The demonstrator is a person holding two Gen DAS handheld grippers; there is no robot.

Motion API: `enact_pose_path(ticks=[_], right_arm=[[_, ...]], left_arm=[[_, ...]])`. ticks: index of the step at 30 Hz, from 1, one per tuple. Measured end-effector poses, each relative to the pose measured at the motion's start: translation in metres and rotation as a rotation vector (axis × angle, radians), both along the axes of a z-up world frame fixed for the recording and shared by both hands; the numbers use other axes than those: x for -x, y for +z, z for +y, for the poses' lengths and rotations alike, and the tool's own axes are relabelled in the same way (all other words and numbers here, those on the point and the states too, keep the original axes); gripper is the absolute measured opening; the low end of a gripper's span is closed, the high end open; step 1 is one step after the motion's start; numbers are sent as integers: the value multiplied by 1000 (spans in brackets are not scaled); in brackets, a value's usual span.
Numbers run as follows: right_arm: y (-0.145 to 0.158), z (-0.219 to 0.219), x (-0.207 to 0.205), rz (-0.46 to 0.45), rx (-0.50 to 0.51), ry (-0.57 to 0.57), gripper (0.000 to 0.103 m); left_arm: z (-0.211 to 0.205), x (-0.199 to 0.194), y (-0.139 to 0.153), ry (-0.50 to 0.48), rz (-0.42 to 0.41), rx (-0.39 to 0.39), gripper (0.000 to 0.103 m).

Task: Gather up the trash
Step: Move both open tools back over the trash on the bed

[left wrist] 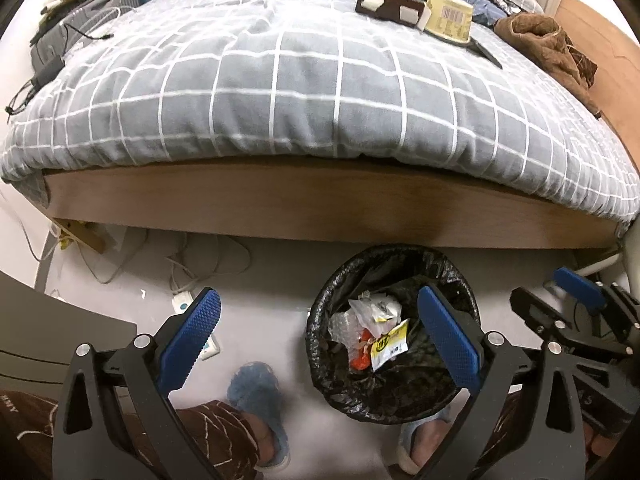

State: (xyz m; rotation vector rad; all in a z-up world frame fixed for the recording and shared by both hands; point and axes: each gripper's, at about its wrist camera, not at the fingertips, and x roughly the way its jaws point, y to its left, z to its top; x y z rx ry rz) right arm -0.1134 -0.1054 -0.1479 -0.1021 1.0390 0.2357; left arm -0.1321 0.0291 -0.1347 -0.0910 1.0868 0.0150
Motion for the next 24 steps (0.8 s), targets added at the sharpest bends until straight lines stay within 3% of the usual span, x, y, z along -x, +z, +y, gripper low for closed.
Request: enact_pose_path(ticks=[11,24], right_arm=[[47,-17,-15,-159,6,-77,95],[81,-20,-73,-265,-2,-84,95]], left_arm=[[0,-16,47,5,-94,-11,97],[-20,-69,83,-22,-163,-14,97]])
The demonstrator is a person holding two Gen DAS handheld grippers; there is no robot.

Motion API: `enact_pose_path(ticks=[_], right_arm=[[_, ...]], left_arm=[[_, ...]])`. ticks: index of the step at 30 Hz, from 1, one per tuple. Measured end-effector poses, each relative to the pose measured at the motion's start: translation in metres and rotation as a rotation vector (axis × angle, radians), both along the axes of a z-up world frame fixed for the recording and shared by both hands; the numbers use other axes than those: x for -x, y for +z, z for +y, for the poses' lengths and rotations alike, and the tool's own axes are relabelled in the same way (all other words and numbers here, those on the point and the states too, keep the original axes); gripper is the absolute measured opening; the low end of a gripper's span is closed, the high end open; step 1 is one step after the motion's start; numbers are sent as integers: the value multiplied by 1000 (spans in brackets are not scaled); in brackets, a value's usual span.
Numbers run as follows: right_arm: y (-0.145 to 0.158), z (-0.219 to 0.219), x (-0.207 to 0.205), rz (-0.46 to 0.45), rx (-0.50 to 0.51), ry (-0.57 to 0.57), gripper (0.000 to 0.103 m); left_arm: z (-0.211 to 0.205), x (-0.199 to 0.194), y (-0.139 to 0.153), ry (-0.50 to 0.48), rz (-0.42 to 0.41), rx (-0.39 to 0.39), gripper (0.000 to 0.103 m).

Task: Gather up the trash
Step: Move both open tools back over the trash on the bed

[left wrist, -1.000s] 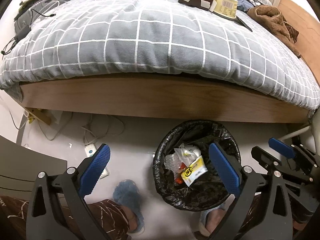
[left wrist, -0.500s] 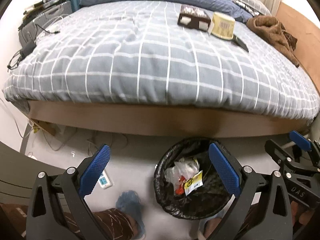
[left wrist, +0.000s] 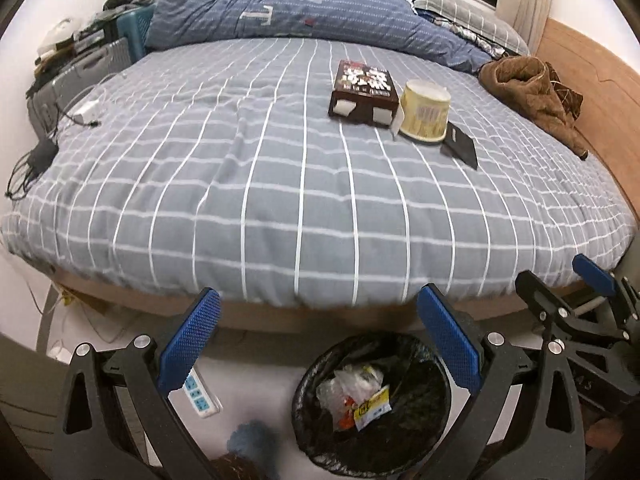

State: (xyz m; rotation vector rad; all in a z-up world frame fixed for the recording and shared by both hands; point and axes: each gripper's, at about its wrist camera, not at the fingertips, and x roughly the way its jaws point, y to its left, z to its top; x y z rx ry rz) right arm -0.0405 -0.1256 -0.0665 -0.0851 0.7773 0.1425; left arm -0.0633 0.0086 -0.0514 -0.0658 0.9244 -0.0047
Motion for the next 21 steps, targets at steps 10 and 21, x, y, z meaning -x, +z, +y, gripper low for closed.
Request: enact_pose_path(ticks=[10,21], right_arm=[[14,-18,-54,-29,-35,-32,95],[19,-27,-101,-47,-27,-60,95]], left_arm=[[-11,-46,4,-21,14,40,97],[-20,-109,12,-21,-14,17,97]])
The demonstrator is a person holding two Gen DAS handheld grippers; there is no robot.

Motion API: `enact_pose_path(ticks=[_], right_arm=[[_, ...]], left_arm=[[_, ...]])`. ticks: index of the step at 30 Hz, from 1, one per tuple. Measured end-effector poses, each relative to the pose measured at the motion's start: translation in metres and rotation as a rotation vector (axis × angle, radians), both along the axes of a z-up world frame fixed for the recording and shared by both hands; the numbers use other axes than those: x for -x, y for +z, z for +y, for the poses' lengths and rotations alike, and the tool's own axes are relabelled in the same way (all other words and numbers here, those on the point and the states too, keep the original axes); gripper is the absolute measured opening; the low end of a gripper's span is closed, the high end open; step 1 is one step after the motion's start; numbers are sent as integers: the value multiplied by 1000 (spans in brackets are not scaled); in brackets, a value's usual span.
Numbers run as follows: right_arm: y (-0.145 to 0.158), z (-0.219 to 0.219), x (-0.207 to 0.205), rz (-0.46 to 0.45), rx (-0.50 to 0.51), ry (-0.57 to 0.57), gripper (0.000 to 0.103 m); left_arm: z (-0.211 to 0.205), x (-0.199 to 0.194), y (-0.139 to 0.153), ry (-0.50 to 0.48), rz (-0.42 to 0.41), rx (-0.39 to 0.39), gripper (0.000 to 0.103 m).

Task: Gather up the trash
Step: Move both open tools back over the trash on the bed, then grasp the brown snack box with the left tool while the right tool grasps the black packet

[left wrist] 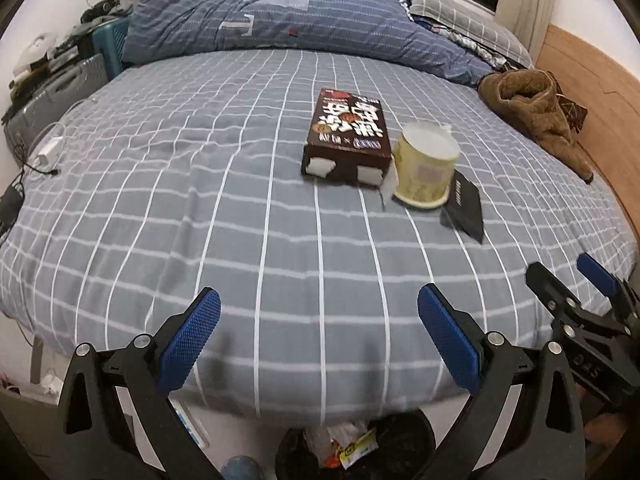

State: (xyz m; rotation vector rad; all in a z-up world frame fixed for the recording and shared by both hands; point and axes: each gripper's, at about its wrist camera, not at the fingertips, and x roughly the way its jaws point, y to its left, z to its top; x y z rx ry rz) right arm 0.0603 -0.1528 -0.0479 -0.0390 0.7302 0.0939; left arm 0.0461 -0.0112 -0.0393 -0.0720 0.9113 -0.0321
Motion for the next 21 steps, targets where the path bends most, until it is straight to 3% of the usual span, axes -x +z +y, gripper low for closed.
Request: enact_pose_path(ticks=[15,21], right_arm=[[-5,-14,-73,10,5,-41,95],[-18,-24,-102,48,-2,-59,95]], left_arm=[[-7,-117,25,-4,-46,8,97],[-22,-171,15,-40,-1,-30,97]])
